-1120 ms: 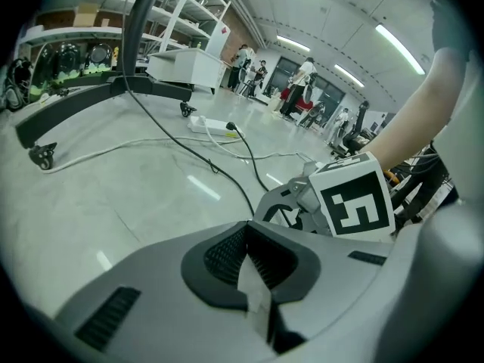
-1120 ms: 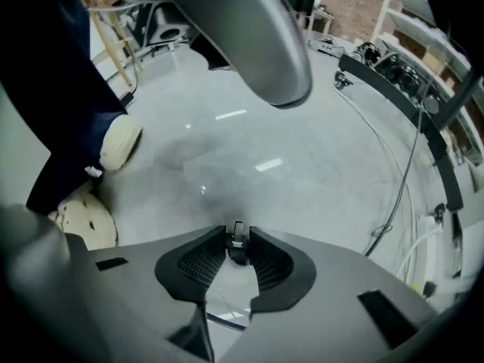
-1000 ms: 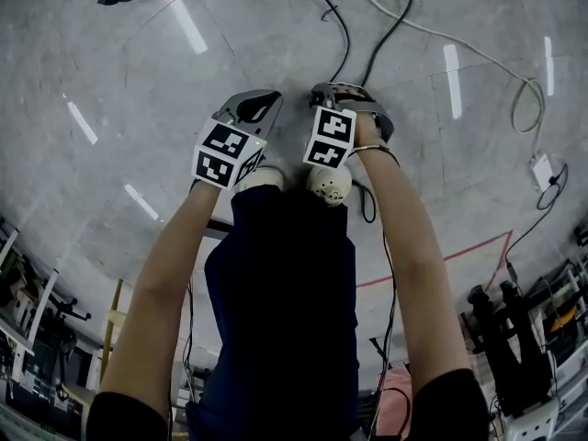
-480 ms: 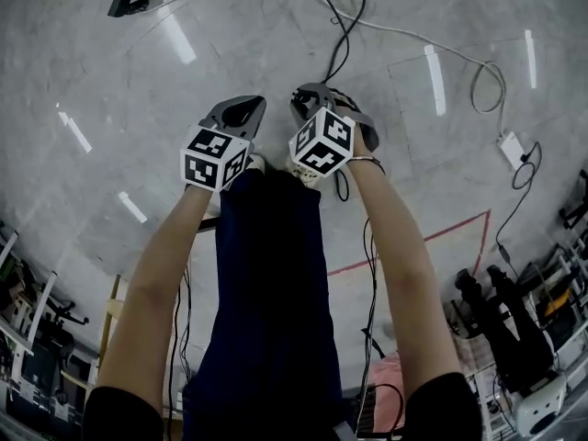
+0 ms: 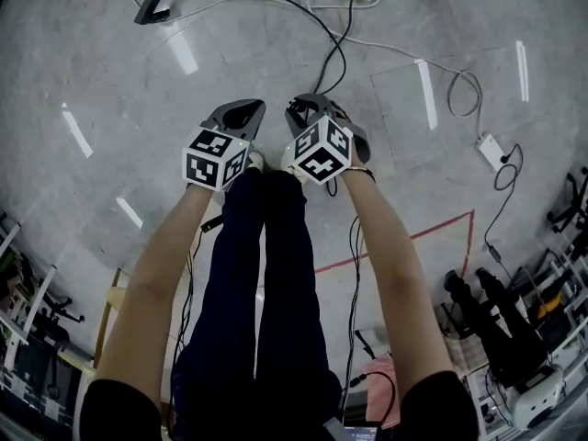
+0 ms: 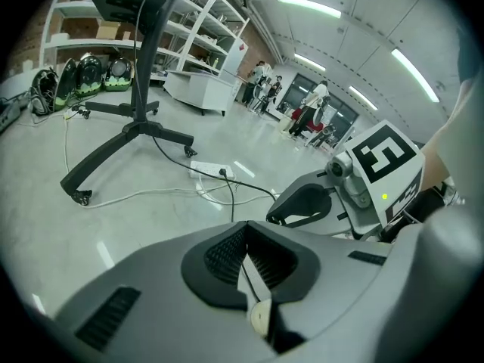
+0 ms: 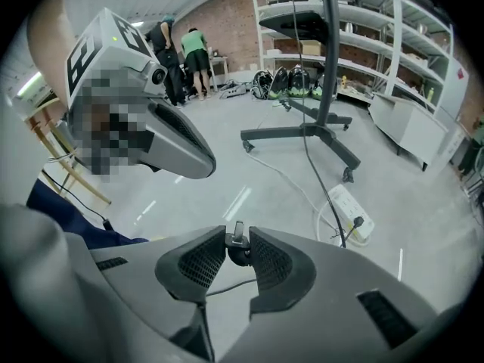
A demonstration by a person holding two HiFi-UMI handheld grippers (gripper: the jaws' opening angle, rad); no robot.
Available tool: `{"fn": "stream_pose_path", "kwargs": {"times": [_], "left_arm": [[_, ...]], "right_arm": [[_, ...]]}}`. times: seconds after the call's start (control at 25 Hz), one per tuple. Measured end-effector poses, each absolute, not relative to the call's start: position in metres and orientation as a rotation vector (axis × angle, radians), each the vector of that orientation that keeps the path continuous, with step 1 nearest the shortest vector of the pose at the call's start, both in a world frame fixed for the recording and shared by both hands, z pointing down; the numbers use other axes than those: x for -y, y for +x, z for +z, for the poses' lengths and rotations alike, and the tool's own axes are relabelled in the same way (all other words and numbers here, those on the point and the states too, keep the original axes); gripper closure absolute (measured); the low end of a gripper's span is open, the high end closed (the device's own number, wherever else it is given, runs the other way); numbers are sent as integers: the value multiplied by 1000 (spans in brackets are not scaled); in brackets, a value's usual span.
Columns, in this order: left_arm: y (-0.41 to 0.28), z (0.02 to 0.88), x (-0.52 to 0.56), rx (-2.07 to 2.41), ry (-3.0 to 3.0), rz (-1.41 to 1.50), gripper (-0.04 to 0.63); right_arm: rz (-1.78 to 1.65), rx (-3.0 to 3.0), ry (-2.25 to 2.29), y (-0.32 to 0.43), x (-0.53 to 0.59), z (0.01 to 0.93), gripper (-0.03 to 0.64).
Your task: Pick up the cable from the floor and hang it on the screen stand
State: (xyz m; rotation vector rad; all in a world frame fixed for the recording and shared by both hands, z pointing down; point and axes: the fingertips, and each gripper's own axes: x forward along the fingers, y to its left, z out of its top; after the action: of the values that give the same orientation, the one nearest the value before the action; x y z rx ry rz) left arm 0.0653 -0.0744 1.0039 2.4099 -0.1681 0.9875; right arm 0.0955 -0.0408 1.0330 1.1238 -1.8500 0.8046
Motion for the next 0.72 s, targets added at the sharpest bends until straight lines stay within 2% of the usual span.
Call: {"fn": "stream_pose_path", "kwargs": {"times": [0.72], "left_arm": [[67, 883, 75, 254, 2369, 928, 588]], "right_arm": [[964, 1935, 1385, 96, 45, 879, 503]]}}
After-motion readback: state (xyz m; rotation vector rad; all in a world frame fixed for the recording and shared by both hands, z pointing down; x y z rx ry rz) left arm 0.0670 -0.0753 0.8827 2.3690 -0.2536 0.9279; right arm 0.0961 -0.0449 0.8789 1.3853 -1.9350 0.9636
